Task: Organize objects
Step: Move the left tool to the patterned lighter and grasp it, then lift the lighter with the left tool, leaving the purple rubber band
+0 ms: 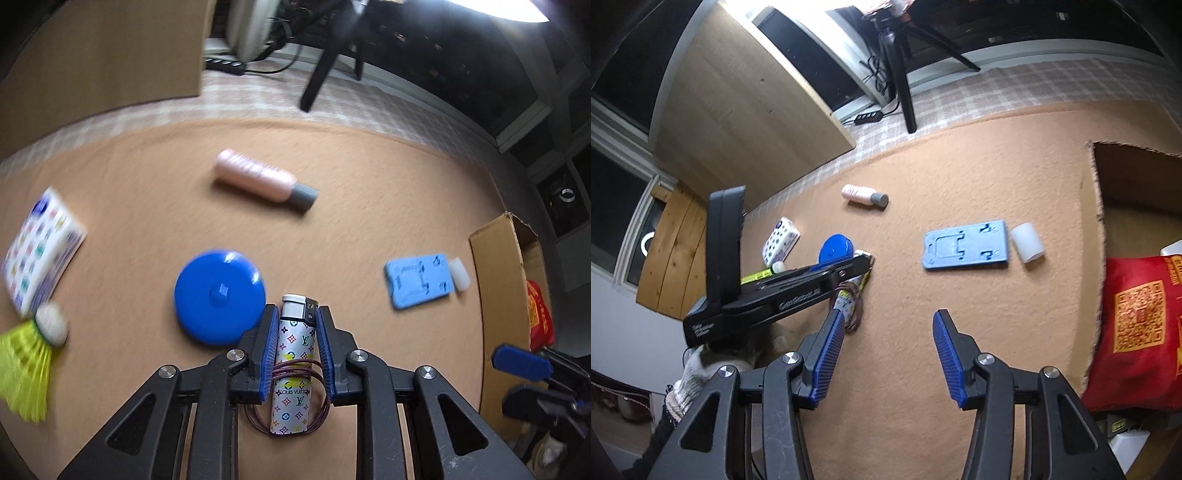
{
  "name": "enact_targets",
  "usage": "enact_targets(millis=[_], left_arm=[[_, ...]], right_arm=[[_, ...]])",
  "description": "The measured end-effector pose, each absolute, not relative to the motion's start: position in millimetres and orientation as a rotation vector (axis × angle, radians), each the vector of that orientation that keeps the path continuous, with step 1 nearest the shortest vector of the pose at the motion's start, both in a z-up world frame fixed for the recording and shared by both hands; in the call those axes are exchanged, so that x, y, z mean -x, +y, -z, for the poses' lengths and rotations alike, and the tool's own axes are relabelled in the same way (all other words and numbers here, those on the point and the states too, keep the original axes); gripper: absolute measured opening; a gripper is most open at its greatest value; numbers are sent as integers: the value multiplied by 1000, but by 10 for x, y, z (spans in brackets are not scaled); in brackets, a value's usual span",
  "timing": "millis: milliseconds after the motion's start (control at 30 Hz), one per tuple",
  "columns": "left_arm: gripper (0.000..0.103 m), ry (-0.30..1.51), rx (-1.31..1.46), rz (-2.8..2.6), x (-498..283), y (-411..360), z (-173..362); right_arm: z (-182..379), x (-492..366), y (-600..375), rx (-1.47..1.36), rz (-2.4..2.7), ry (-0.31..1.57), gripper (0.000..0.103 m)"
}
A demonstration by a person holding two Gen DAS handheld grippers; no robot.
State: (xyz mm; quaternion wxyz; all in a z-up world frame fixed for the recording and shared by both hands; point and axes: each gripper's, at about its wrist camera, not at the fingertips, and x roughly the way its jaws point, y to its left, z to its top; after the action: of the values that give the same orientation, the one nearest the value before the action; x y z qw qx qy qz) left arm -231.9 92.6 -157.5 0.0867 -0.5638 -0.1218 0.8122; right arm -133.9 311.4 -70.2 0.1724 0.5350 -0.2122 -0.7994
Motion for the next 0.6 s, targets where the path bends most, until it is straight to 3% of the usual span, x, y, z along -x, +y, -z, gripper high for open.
enact_targets(millis=[333,400,467,600], left_arm=[[24,-558,1676,-2421,1648,406,1611],[35,-572,1684,-2416,1551,330,1595],[57,-610,1662,-2428,1466,249,1566],[56,-629,1641,-2434,1375,161,1580]], right_arm=[[844,1241,2660,-1561,2173,-467,46],[866,1229,2569,-1563,2157,-456,46],[885,1224,2486,-1565,2142,-445,46],[954,1232,2308,-1575,2108,-434,46]])
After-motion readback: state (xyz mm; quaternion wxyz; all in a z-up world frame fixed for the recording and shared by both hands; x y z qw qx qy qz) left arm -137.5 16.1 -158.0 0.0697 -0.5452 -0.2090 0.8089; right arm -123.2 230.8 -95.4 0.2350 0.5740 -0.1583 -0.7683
